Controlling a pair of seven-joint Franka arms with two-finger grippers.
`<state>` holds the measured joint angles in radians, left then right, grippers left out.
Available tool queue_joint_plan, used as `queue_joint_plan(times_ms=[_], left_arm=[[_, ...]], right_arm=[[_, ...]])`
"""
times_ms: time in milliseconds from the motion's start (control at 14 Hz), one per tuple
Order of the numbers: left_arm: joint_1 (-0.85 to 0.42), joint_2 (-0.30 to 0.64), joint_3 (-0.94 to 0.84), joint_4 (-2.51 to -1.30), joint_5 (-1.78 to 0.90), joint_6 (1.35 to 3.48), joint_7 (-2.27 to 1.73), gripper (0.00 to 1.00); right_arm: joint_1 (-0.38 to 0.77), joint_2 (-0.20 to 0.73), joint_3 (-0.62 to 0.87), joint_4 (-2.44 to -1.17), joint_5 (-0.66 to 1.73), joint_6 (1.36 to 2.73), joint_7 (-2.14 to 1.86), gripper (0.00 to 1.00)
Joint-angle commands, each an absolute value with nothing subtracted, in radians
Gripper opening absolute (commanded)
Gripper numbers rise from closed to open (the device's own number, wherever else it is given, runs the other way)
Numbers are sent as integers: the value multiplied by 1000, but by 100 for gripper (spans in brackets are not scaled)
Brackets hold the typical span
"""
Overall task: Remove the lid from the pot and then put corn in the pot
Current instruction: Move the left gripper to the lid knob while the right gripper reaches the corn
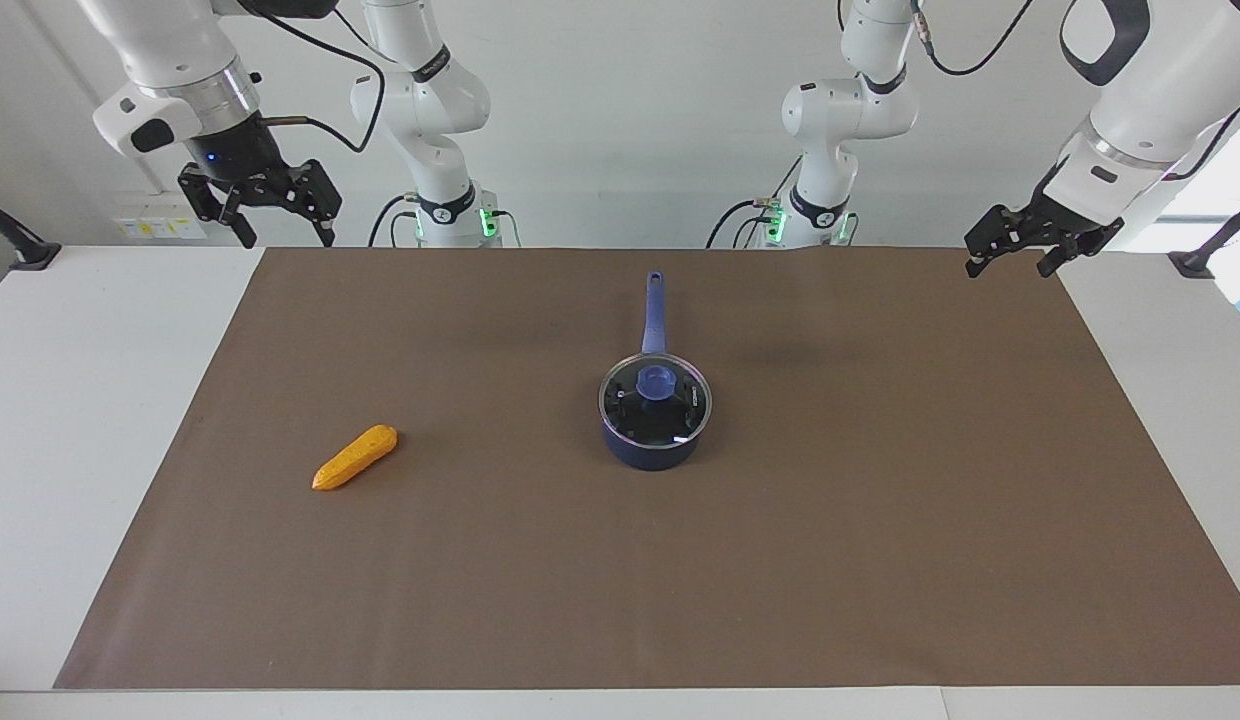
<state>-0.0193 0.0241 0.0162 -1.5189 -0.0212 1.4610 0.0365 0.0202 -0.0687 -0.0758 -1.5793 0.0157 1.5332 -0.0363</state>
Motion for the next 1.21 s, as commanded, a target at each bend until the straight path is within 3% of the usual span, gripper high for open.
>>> queue_joint_plan(times_ms=[0,857,1143], left_arm=[[-29,6,17,-1522,-14,1474,35,100],[-54,-5,-3,-1539,-26,1491,34,100],[-132,-5,-9,-1566,-28,1503,18,100]], right_arm=[[15,-87,-74,-1600,-2,1548,-36,100],[6,-90,-78,-1608,-3,1548,-38,100],[-15,-91,-81,-1657,-3,1603,-32,100]])
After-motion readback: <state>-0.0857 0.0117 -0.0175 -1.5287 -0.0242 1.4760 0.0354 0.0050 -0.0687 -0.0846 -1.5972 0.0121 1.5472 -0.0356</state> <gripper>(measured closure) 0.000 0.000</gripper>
